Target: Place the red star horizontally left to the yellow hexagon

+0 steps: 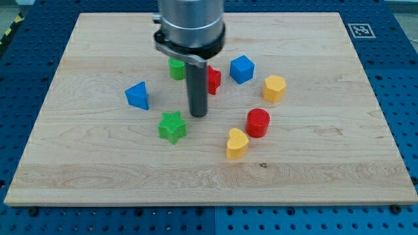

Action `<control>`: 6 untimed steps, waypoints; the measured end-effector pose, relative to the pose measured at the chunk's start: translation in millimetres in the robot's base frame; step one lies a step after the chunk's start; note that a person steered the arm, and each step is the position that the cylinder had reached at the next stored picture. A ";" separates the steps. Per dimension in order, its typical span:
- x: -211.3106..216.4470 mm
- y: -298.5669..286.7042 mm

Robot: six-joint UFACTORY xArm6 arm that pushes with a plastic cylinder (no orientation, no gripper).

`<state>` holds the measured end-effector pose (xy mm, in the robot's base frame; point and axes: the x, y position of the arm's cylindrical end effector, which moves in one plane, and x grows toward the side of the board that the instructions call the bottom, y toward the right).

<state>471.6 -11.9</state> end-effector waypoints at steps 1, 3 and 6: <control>0.0 25.6; 1.8 45.6; 27.4 78.5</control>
<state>498.9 66.6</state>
